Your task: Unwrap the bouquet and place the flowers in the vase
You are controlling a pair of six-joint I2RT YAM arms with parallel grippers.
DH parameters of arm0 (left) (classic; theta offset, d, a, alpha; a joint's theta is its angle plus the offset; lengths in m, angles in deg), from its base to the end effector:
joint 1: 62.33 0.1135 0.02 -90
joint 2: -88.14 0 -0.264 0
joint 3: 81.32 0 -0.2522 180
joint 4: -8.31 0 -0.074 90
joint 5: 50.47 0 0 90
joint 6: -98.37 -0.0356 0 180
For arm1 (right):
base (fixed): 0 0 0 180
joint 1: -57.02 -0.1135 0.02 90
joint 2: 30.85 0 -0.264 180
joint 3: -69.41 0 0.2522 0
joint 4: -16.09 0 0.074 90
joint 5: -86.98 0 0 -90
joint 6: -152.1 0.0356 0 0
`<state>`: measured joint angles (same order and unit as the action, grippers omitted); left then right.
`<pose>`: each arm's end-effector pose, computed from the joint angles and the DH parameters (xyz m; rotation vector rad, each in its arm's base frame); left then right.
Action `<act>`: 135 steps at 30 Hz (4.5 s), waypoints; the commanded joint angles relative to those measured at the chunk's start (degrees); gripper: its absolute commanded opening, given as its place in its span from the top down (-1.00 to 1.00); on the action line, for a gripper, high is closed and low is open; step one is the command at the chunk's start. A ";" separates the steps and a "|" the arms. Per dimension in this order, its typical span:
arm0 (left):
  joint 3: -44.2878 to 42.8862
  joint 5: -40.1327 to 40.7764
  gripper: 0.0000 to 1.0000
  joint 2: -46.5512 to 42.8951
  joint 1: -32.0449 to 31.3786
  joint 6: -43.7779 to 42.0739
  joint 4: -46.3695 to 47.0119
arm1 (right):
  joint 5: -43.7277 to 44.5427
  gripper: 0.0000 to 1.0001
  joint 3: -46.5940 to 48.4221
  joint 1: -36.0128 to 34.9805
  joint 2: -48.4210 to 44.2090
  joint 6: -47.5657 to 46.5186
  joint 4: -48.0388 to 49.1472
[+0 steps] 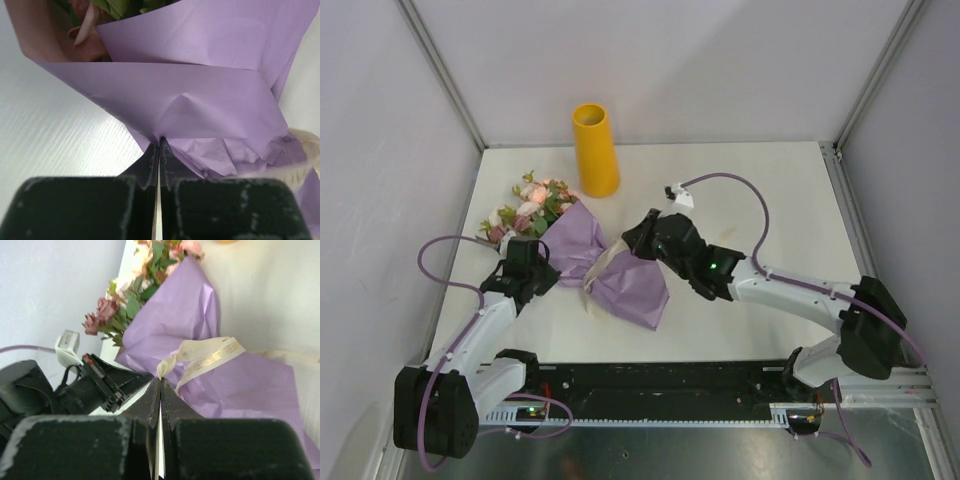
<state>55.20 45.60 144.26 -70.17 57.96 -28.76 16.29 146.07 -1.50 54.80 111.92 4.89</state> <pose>0.1884 -0.0221 0.1940 -0.9203 2.2791 -0.3189 0.1928 0.2924 0.3002 0.0853 2.0188 0.9352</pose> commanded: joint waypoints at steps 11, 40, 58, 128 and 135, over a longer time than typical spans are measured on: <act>0.83 3.46 0.99 -0.25 0.60 1.04 0.05 | 6.77 1.00 -3.92 5.34 -15.72 -3.37 -1.66; -8.84 -3.16 0.58 -13.03 0.55 -7.96 -5.42 | 2.81 1.00 7.78 36.84 -38.14 -27.49 -5.75; -8.79 -9.87 -0.05 -17.43 0.28 -20.29 -6.39 | 2.69 1.00 26.55 47.92 -22.28 -37.67 5.27; -5.46 -10.55 -0.90 -23.11 -0.87 -13.72 -6.41 | -52.84 -0.64 -10.32 49.19 -7.58 -23.53 -5.27; -7.28 -12.25 -0.87 -26.67 -0.92 -14.24 -7.16 | -50.38 -0.52 -15.91 34.94 -6.56 -18.56 5.66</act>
<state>49.74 34.63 119.49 -70.82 42.99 -36.47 -33.44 130.57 38.83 48.33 90.41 0.61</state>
